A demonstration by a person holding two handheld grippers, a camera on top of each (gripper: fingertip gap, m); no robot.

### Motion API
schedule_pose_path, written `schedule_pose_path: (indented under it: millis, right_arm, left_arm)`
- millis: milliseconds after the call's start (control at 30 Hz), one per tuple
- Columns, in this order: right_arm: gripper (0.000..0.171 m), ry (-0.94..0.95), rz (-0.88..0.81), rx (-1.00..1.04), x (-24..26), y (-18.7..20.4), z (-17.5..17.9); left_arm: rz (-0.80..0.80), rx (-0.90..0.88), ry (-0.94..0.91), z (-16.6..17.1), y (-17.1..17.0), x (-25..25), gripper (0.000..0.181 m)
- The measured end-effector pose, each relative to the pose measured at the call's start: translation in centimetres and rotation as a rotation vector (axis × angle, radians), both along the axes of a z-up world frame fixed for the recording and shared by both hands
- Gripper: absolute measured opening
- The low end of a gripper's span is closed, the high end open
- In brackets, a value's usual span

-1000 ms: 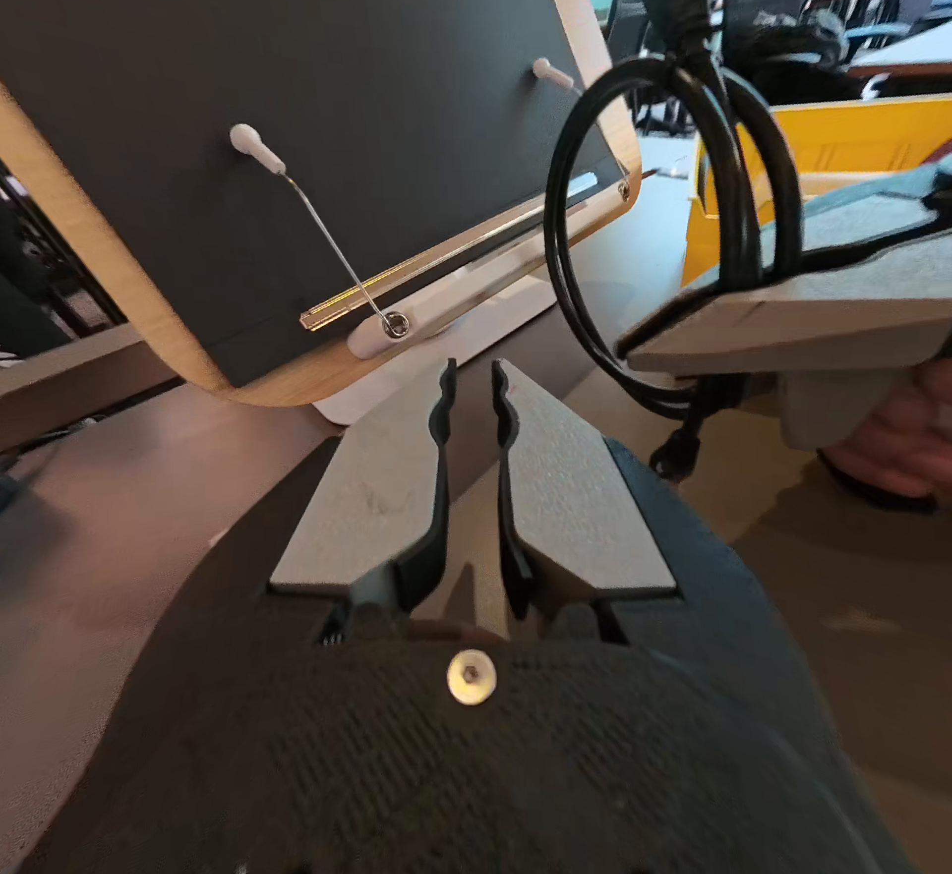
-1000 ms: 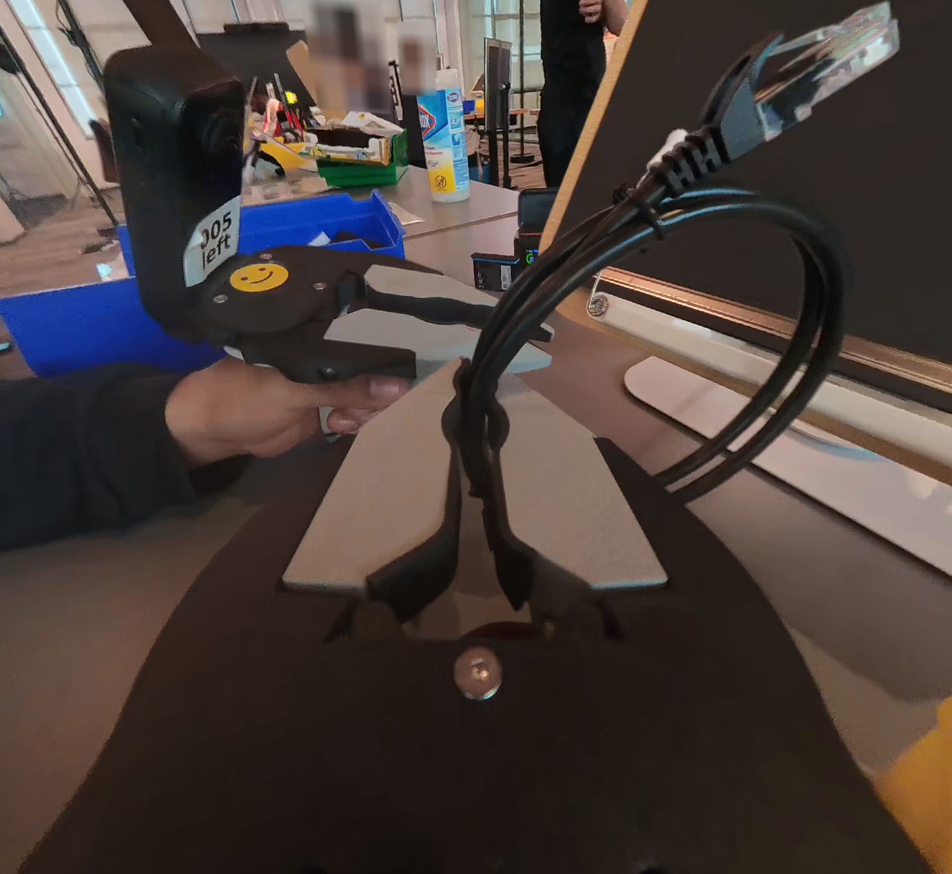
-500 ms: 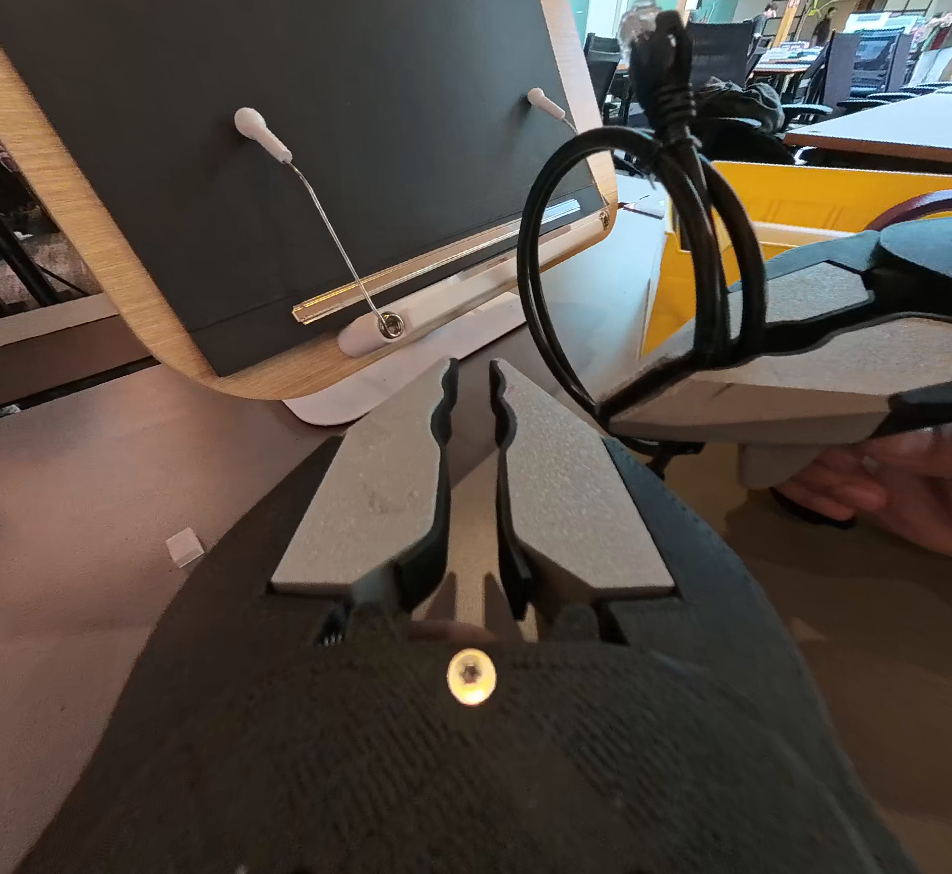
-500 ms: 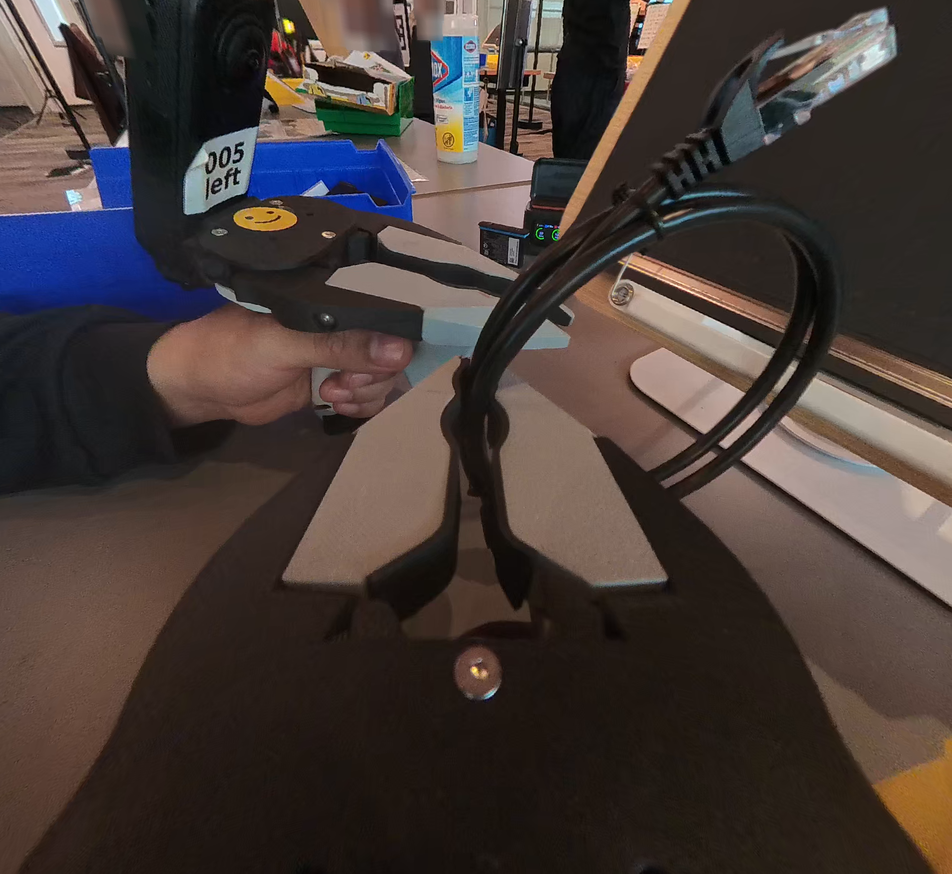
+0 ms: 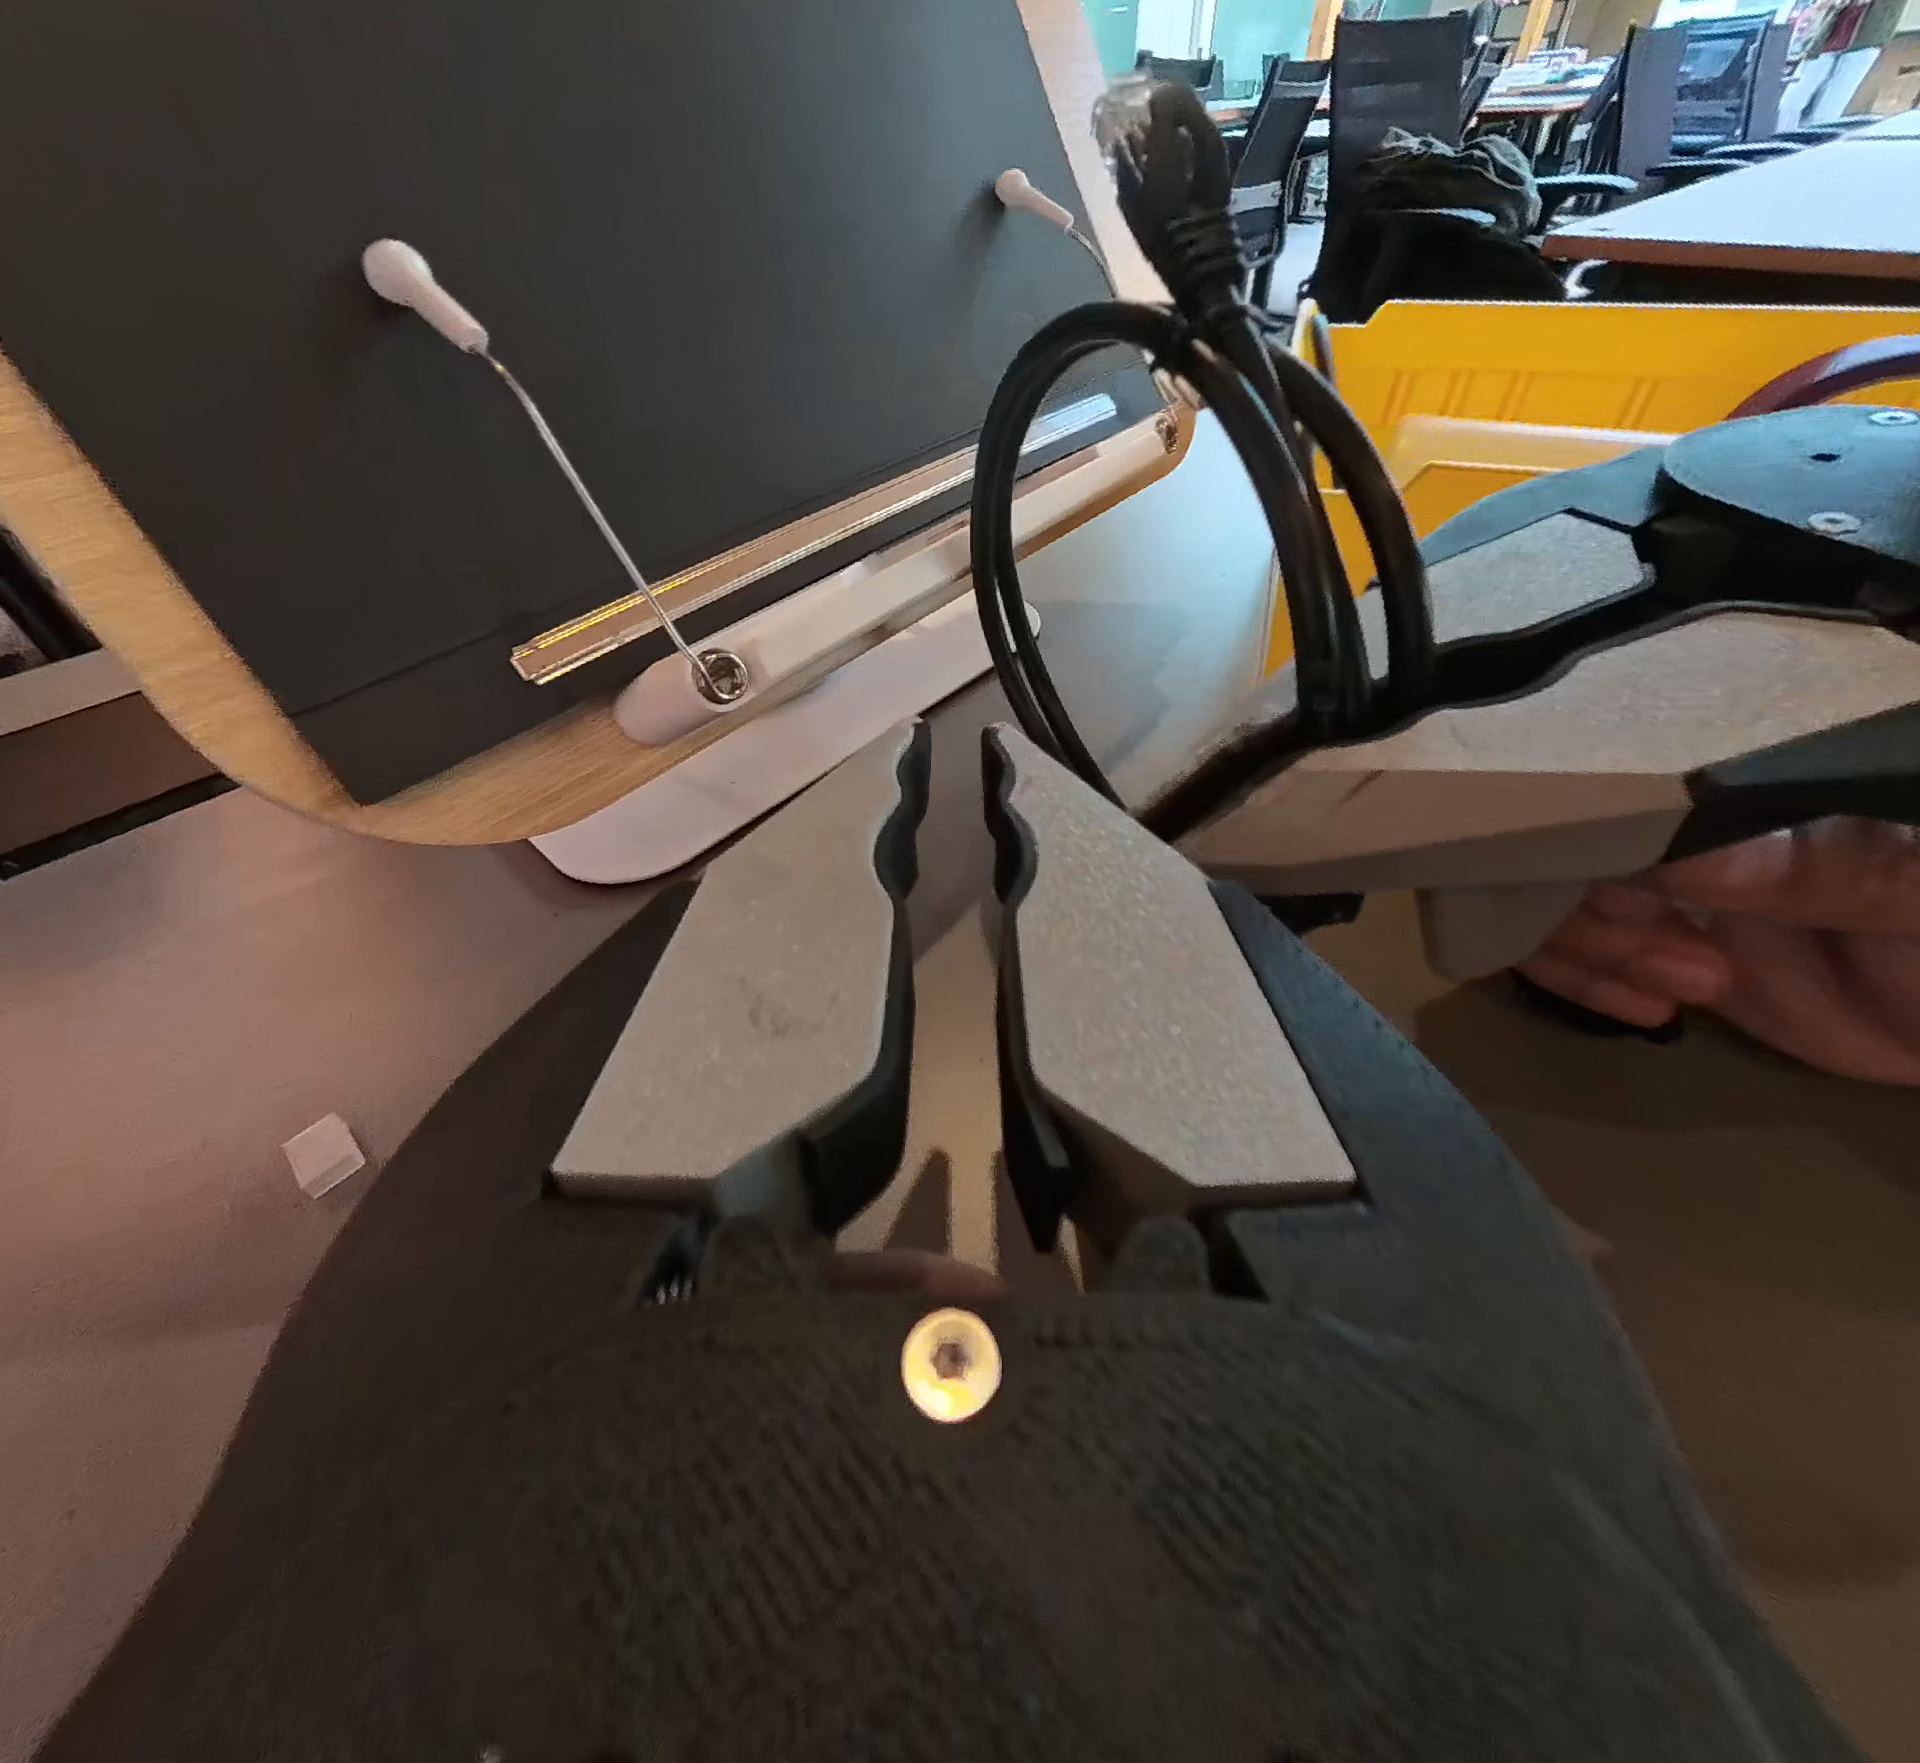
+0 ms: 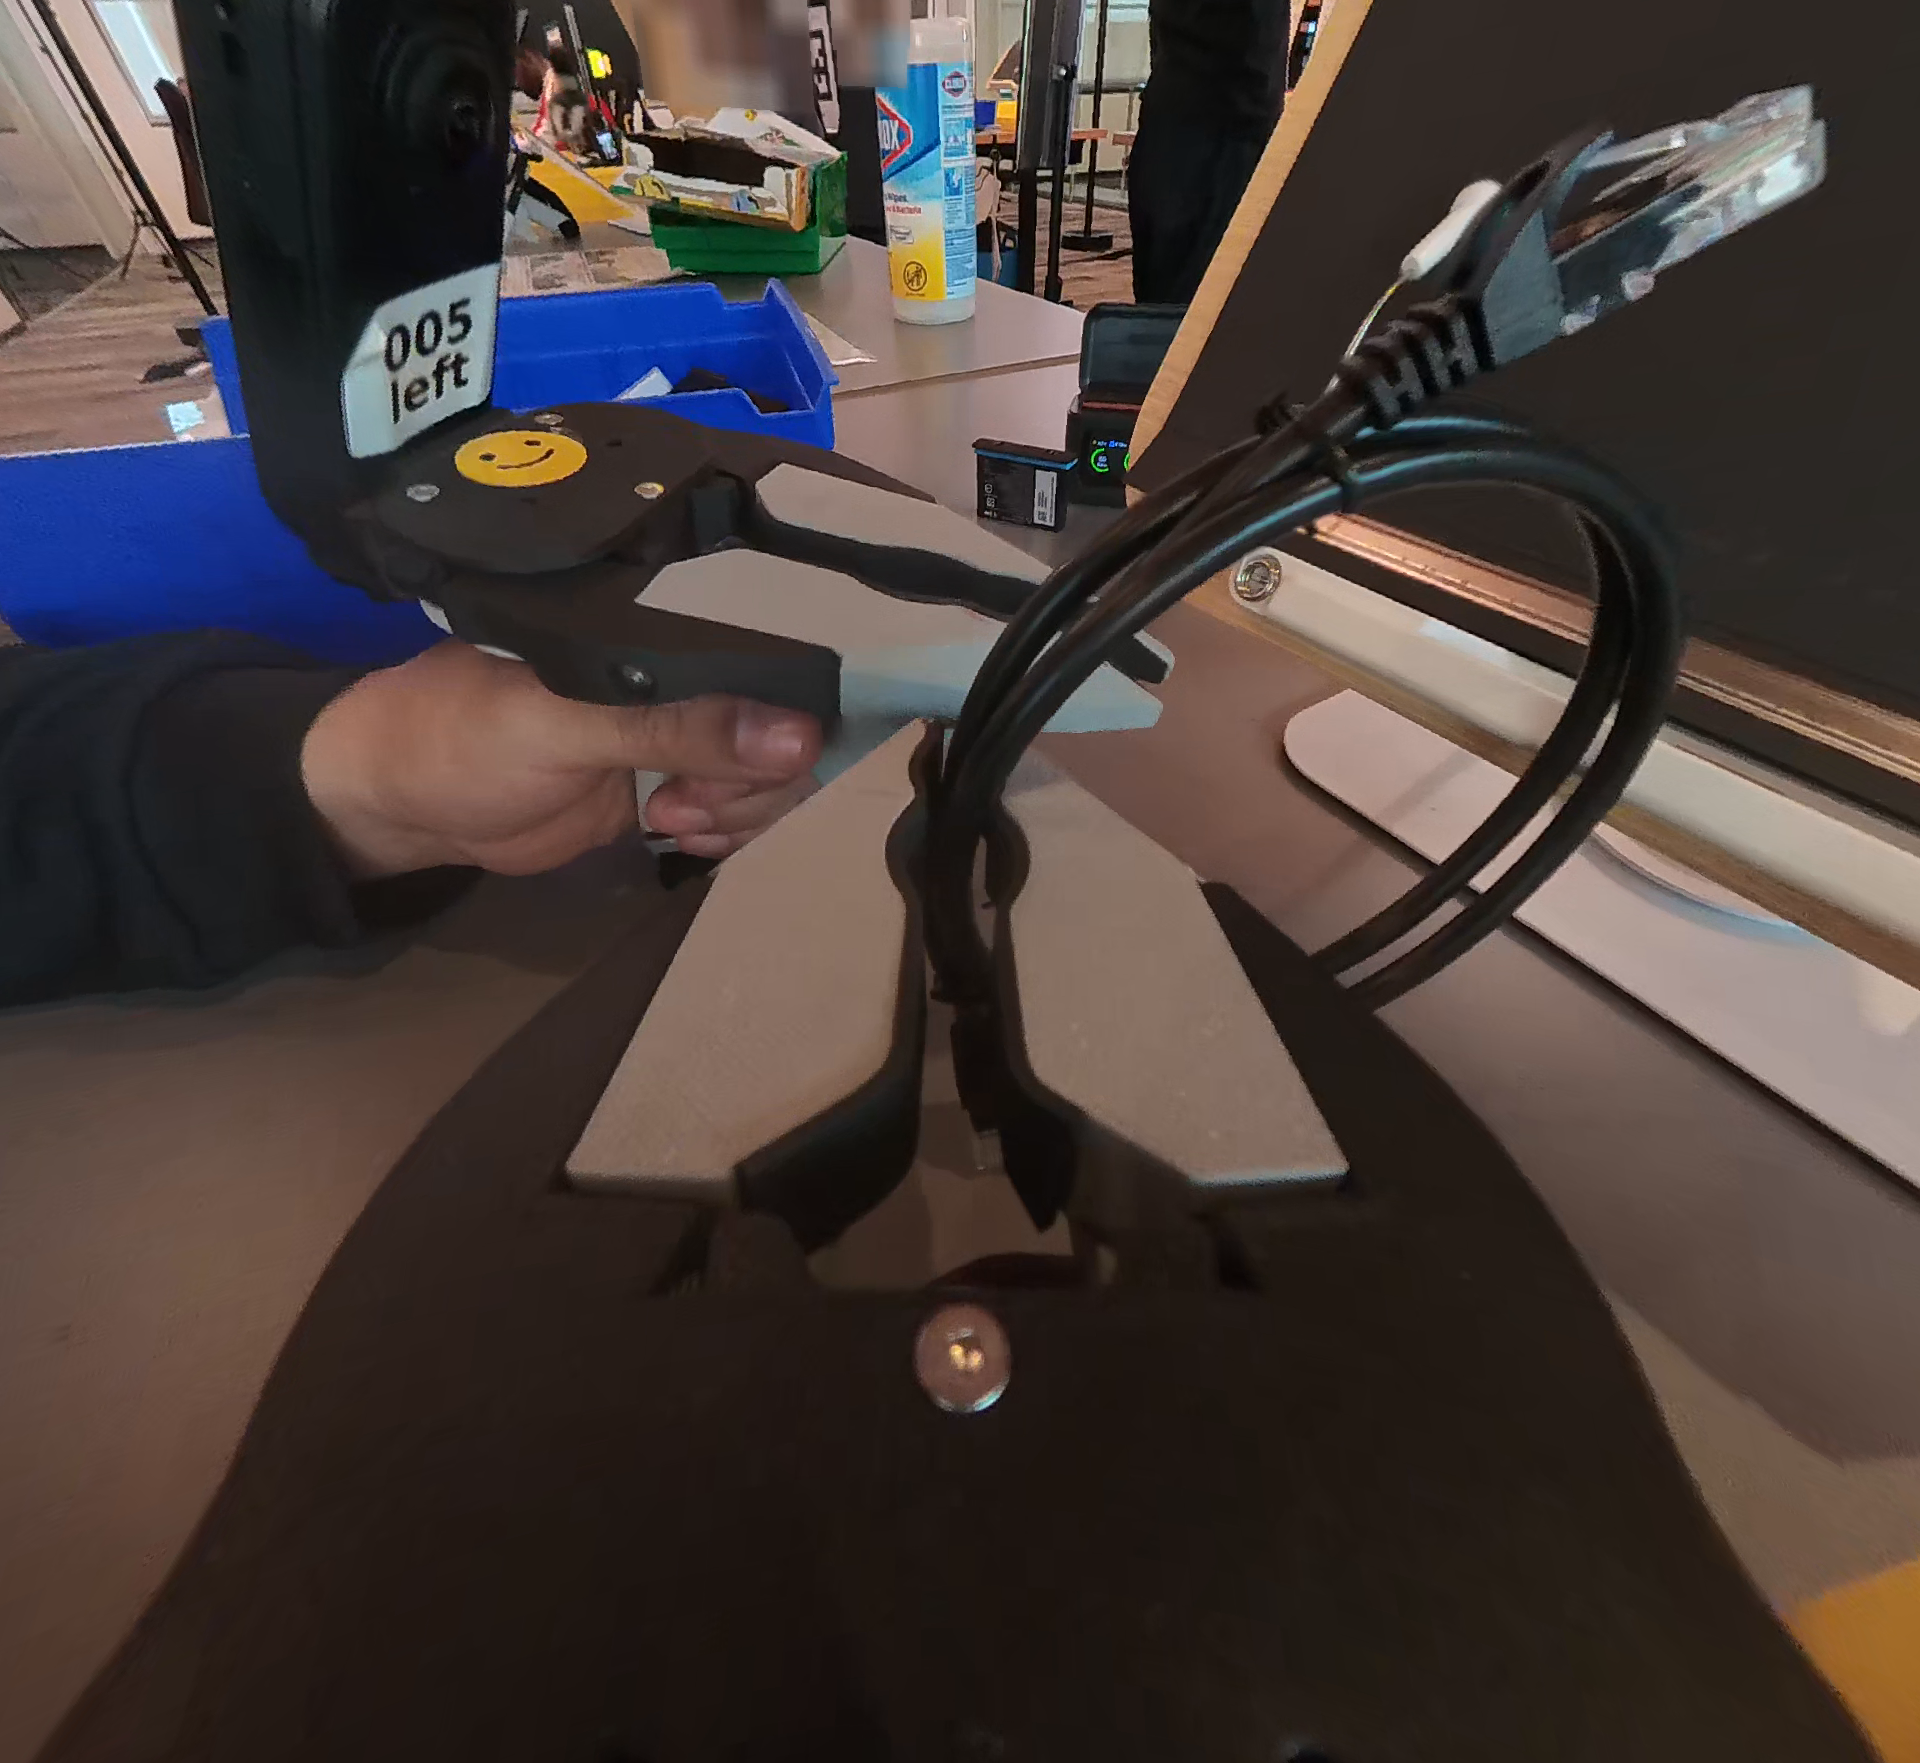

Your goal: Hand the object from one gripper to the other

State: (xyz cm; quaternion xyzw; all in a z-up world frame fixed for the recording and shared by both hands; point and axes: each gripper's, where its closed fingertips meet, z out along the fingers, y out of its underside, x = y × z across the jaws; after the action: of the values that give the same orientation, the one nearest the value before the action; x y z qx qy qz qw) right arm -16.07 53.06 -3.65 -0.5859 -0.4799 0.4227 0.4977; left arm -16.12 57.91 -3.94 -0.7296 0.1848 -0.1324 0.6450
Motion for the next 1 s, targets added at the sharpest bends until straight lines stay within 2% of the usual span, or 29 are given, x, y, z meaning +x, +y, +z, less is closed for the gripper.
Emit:
schedule_pose_path:
  millis: [233, 400, 1000]
  right_arm:
    - [0.0, 0.008, -0.029, 0.067, 0.8, -0.1, 1.0]
    - [0.0, -0.047, -0.023, 0.136, 0.5, -0.6, 0.3]
    - [0.001, -0.042, -0.061, 0.171, 1.0, 0.0, 0.7]
  left_arm:
    - [-0.005, 0.01, -0.013, 0.2, -0.1, 0.1, 0.007]
    - [-0.014, 0.012, -0.01, 0.2, -0.2, 0.3, 0.006]
    - [-0.035, -0.003, -0.03, 0.2, -0.3, 0.5, 0.006]
